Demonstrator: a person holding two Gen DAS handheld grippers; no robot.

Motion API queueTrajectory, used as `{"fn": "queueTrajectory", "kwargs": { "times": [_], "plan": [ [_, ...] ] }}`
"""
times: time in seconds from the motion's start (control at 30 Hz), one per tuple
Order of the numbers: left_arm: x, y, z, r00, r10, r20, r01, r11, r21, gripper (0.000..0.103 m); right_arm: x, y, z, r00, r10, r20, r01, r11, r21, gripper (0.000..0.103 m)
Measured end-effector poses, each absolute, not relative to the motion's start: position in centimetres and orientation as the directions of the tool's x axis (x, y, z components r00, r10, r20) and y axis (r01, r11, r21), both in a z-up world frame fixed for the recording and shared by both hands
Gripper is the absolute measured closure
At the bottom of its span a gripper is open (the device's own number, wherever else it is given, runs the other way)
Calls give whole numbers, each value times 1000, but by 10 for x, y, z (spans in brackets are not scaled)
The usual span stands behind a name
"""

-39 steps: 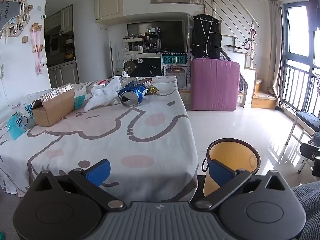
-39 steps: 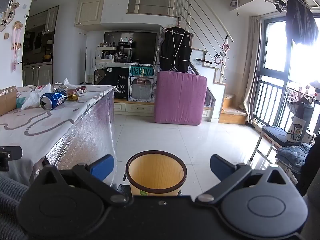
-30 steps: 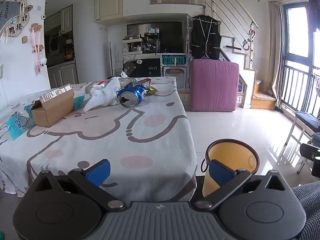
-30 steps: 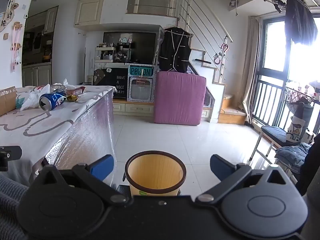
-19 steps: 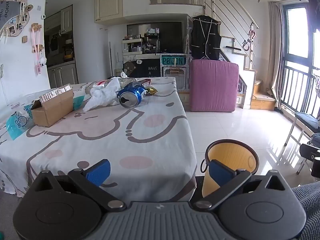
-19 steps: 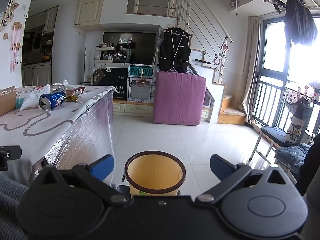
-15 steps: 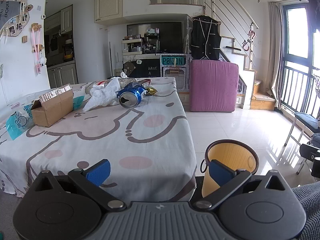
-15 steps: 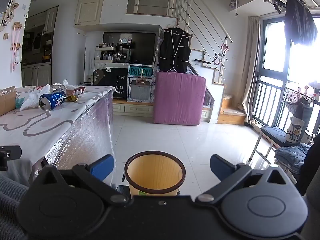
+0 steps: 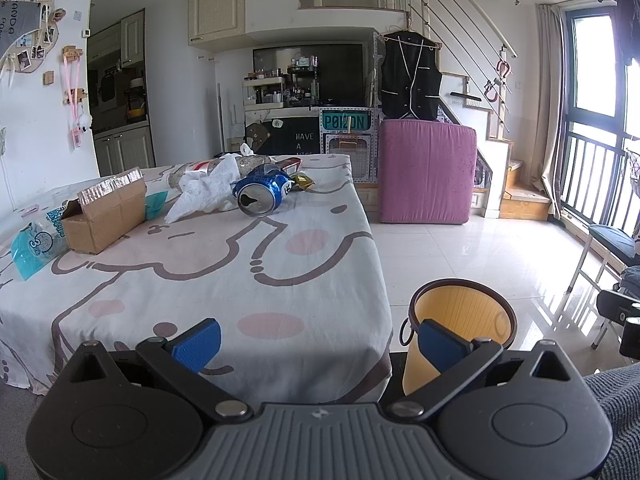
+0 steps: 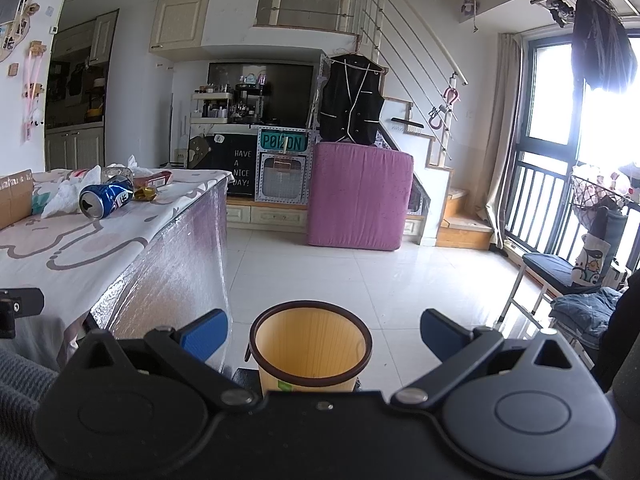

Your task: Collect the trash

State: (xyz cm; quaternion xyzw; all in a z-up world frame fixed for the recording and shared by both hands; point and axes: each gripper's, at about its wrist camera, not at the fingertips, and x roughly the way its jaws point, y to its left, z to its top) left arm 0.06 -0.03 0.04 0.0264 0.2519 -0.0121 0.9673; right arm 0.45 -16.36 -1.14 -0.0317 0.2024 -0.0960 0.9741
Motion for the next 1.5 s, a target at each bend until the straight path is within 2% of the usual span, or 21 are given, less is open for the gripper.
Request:
{"fn": "queueTrajectory", "kwargs": {
  "times": [1.5],
  "plan": [
    [1, 0, 0, 873, -11, -488, 36, 998, 42, 0, 8, -165, -11, 897, -205, -392, 177, 978, -106, 0]
  ]
}}
